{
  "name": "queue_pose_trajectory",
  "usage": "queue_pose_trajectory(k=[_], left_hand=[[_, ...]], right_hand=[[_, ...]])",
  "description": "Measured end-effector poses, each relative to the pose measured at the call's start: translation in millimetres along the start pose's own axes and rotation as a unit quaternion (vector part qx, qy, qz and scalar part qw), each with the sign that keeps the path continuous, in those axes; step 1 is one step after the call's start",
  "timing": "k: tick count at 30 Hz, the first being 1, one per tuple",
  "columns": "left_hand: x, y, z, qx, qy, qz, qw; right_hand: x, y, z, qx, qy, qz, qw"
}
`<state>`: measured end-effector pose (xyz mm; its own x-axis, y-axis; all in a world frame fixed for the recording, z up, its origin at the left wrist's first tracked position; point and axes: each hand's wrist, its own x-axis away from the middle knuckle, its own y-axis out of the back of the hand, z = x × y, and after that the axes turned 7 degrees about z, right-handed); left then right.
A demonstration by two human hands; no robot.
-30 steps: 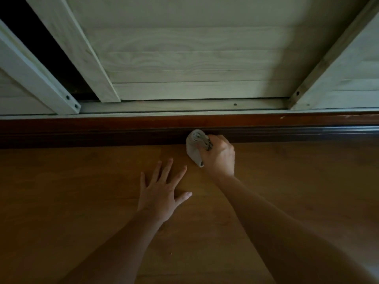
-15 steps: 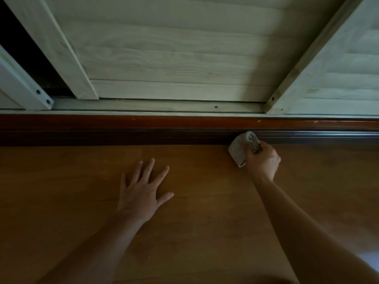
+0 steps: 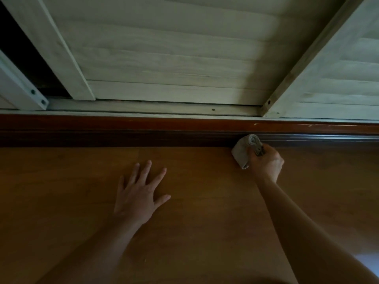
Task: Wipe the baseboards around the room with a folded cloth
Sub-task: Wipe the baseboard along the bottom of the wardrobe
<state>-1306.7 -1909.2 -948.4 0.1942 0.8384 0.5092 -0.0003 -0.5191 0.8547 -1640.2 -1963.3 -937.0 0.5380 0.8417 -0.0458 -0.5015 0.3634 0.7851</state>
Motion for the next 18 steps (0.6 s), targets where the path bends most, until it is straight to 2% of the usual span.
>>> queue_pose_trajectory(k=[3, 13, 18], left_hand=[[1, -1, 2, 0.0, 0.0, -0.006, 1.0], [-1, -3, 3, 0.014, -0.007, -0.023, 1.0], [-2, -9, 13, 0.026, -0.022, -0.051, 0.998]], right_hand=[[5, -7, 4, -0.016, -0.01, -0.004, 1.0], [47, -59, 67, -0.022, 0.13, 0.053, 0.99], [61, -73, 87, -0.033, 0.166, 0.067, 0.983]])
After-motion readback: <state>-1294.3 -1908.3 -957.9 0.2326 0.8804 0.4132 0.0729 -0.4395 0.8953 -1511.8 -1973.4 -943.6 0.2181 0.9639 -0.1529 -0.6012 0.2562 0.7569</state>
